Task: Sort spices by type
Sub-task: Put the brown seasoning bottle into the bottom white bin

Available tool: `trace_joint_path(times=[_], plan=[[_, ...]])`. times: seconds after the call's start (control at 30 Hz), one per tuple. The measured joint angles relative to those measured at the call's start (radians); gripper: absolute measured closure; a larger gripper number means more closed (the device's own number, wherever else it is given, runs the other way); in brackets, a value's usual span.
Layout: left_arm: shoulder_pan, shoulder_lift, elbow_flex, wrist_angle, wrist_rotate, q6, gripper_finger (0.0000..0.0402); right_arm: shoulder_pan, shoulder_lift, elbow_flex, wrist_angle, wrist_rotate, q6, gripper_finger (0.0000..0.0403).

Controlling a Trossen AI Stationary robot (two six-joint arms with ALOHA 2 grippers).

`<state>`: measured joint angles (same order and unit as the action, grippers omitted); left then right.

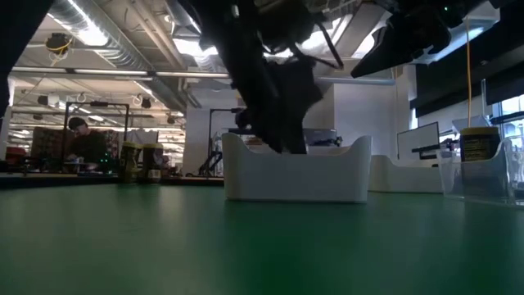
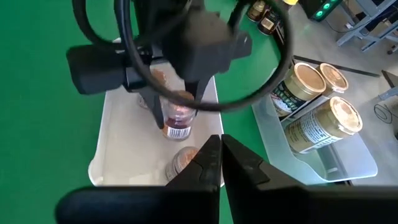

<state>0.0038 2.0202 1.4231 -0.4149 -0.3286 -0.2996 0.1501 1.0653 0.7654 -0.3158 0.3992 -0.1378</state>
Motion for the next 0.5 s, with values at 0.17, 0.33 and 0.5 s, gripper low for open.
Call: trace_joint_path(times=[0.17, 0.33, 0.5], plan=[[0.002, 0.025, -0.004, 0.019, 0.001, 0.003, 0.0202, 0.0, 0.0, 0.0, 0.002, 0.0, 0.0, 0.0388], [0.004, 0.027, -0.005, 0.023, 0.001, 0.003, 0.0202, 0.0, 0.0, 0.0, 0.001, 0.0, 0.001, 0.0388], [0.006, 0.027, -0.005, 0.045, 0.001, -0.008, 0.0202, 0.0, 0.0, 0.0, 0.003, 0.0, 0.001, 0.0388]])
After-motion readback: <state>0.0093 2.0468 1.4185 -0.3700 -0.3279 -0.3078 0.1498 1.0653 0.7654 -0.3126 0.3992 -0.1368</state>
